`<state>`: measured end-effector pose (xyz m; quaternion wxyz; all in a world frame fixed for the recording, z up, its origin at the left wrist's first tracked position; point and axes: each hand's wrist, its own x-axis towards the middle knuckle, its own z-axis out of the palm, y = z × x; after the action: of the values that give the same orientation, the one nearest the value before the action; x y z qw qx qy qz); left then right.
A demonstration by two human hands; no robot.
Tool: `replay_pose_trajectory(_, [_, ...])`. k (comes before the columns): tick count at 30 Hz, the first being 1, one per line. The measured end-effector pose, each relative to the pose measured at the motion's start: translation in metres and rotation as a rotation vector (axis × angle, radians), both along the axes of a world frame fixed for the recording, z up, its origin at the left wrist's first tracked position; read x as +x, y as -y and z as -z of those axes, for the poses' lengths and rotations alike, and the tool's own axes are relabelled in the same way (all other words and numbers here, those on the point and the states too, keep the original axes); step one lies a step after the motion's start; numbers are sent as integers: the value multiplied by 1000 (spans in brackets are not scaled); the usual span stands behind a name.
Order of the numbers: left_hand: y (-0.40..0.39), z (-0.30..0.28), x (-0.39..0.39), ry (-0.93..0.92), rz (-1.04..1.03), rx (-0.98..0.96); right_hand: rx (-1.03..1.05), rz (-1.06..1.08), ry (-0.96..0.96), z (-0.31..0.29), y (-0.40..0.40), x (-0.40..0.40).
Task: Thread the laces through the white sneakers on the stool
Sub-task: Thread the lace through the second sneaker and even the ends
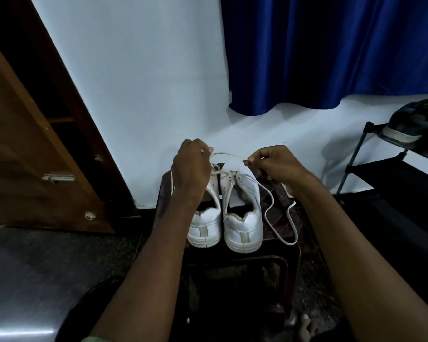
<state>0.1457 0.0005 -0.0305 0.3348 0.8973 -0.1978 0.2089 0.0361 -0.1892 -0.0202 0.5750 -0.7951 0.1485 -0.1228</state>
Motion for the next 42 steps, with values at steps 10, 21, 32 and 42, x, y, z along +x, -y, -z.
replay_pose_trajectory(10, [22,4,-10,-23,489,-71,-55,30,46,0,-23,6])
replay_pose_trajectory(21, [21,1,-12,-115,474,-71,-156,43,119,3,-28,8])
replay_pose_trajectory(32, [23,9,-12,-200,303,40,-625,64,-123,16,-45,2])
replay_pose_trajectory(42, [30,15,-20,-219,283,99,324,242,-235,26,-17,11])
